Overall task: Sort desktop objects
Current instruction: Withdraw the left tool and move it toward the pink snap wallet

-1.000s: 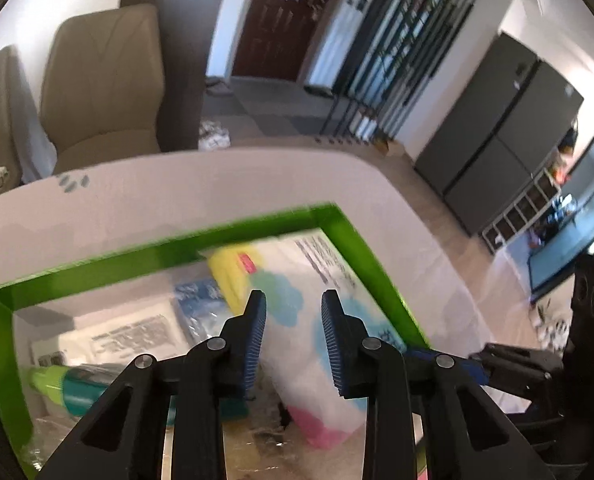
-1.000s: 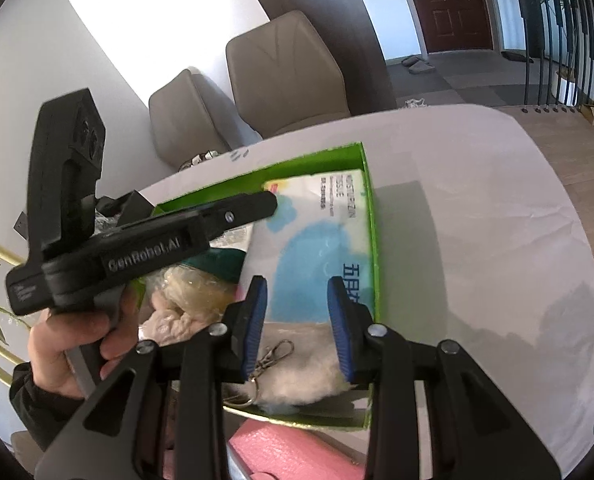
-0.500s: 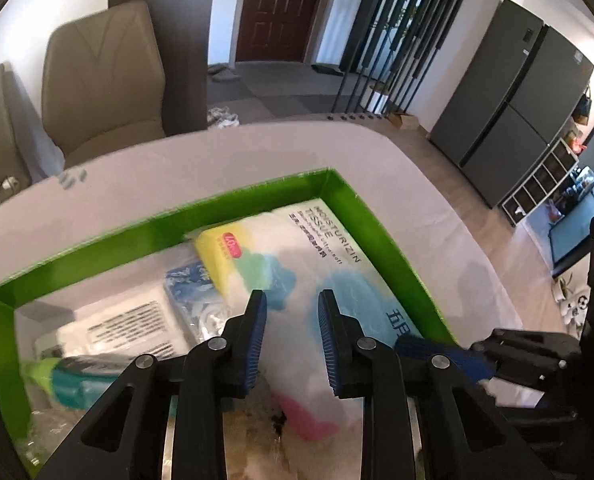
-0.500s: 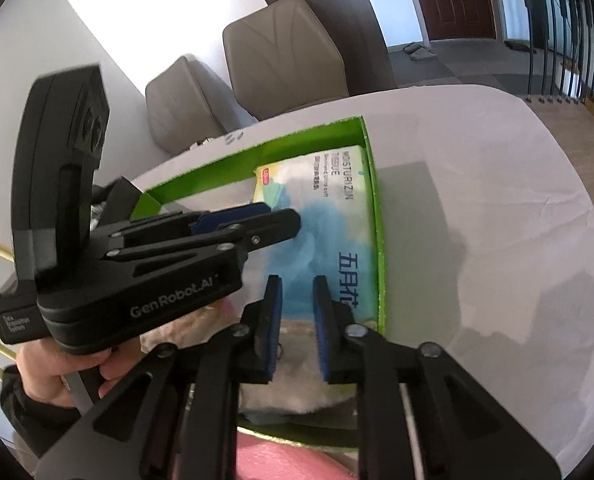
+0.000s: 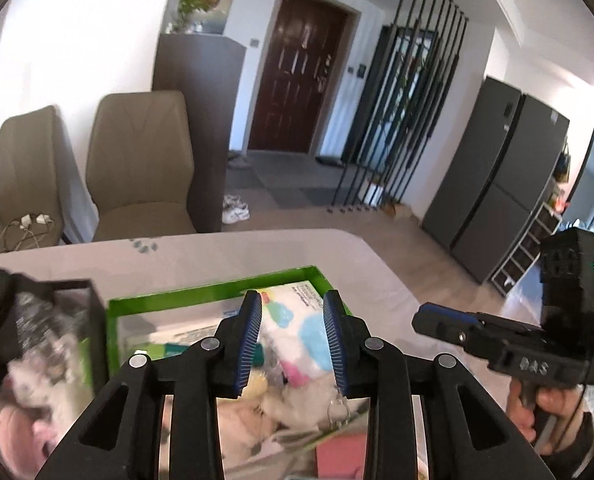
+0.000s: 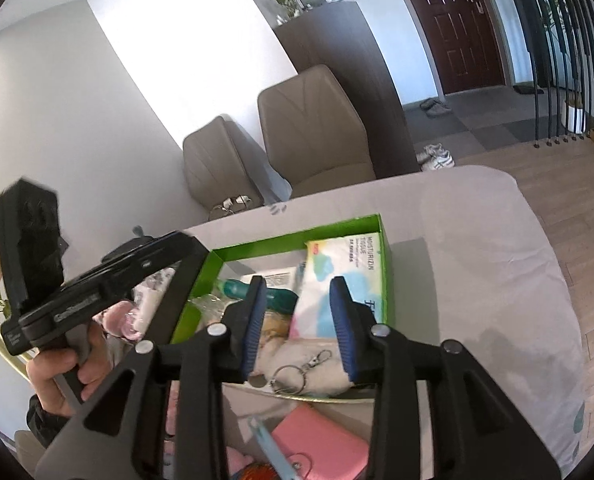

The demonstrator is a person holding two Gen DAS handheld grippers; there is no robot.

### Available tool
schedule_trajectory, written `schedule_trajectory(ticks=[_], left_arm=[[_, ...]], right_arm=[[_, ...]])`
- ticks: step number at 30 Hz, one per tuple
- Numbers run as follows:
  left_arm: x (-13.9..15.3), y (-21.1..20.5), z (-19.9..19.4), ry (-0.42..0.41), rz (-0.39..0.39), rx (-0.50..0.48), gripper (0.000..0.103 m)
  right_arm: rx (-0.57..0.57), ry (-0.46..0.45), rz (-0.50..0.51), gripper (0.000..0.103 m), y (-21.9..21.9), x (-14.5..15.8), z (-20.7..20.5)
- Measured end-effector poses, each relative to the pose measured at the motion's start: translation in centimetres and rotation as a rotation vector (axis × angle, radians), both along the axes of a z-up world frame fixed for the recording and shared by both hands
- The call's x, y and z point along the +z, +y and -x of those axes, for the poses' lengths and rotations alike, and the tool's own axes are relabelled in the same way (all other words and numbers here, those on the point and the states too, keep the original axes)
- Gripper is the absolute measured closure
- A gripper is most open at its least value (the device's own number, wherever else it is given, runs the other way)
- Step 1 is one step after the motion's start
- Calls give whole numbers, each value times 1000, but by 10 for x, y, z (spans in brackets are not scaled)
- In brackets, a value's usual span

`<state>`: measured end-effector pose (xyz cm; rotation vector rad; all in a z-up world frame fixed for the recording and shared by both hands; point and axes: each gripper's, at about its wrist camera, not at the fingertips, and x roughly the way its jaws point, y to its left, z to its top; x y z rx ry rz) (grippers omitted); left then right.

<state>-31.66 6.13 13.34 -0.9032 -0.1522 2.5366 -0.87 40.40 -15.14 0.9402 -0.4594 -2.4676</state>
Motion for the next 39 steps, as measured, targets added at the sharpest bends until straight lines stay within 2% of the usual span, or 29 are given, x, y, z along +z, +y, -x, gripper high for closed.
schedule_trajectory(ticks=[3, 7, 12, 25, 29, 31, 35, 39], left_arm=[[0, -12, -14, 2, -15, 11, 70], [-6, -24, -25, -14, -23, 35, 70], [-13, -42, -43, -36, -38, 65, 70], [-24, -33, -79, -65, -35, 55, 69], [-34, -22, -84, -90, -33, 38, 69], [-45, -11, -85, -124, -19, 20, 69], [-68, 9, -85, -189, 11, -18, 69], [-88, 28, -76, -250, 35, -52, 69]], right_arm=[[8, 10, 9, 68, 0, 7, -4], [15, 25, 17, 61, -2, 12, -12], [27, 49, 21, 60, -7, 21, -24], [25, 60, 43, 57, 0, 27, -54], [23, 49, 65, 56, 3, 16, -65], [23, 37, 97, 56, 5, 0, -73], [18, -44, 121, 56, 7, -34, -72], [19, -93, 157, 56, 16, -51, -69]])
